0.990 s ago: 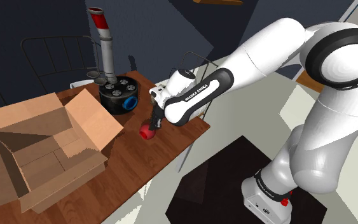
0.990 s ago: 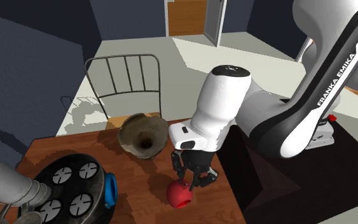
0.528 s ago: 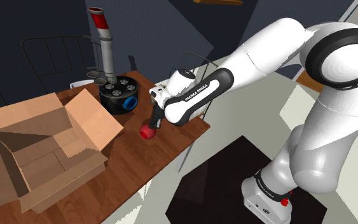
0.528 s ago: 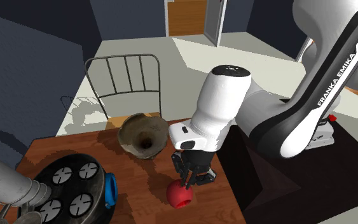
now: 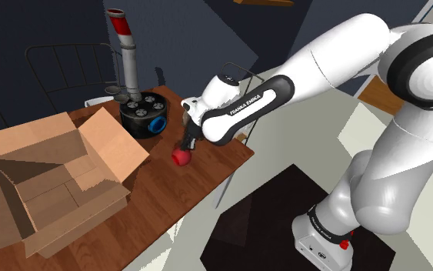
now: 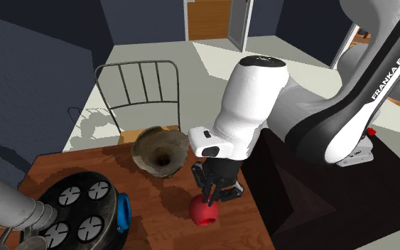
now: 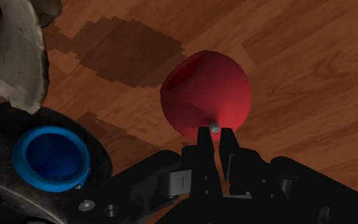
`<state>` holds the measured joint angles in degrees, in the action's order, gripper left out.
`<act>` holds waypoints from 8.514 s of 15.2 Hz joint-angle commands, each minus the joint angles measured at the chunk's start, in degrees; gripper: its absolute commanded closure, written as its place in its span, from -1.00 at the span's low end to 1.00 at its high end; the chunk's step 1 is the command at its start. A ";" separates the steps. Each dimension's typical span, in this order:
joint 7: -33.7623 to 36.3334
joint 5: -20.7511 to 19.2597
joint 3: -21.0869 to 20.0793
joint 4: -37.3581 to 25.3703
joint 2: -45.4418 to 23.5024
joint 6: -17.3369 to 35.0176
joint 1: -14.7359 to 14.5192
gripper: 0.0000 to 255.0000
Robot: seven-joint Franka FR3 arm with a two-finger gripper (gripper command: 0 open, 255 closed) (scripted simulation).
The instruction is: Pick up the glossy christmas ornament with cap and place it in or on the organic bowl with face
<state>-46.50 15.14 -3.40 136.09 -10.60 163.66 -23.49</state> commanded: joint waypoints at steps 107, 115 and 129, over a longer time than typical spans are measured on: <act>20.35 -30.21 23.08 -56.50 -14.99 -62.15 -6.71 1.00; 22.09 -30.38 22.93 -51.62 -15.79 -56.78 -6.74 1.00; 23.88 -30.44 22.72 -47.40 -17.66 -51.01 -6.60 1.00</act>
<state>-22.62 -15.29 19.32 88.69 -28.26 112.61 -30.10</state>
